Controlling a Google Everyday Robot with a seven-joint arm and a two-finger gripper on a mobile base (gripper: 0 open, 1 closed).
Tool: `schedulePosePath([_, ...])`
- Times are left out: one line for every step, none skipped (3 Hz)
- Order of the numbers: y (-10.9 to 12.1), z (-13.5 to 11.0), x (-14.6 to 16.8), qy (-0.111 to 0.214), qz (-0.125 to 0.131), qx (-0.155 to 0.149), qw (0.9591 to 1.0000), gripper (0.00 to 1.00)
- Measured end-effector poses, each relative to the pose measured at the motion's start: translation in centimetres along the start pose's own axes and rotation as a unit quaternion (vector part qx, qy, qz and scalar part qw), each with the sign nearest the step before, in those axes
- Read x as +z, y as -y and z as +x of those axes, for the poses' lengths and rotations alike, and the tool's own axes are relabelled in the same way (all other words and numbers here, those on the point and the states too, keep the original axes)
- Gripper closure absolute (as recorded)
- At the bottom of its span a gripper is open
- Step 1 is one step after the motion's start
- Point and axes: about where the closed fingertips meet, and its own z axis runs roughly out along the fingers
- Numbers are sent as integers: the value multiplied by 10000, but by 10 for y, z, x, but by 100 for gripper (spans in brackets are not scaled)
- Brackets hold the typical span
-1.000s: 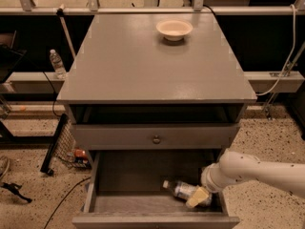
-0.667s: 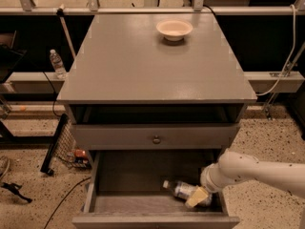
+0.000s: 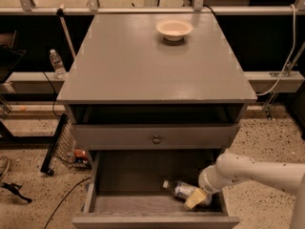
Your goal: Pick blue plastic bottle from middle drawer and place on counter
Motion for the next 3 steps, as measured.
schedulePosePath([-1,2,8,2,-65,12,10000,17])
schedulePosePath([-1,2,13,13,-144,37,9999,48])
schedulePosePath([-2,2,14,9,-152,33,9999,71])
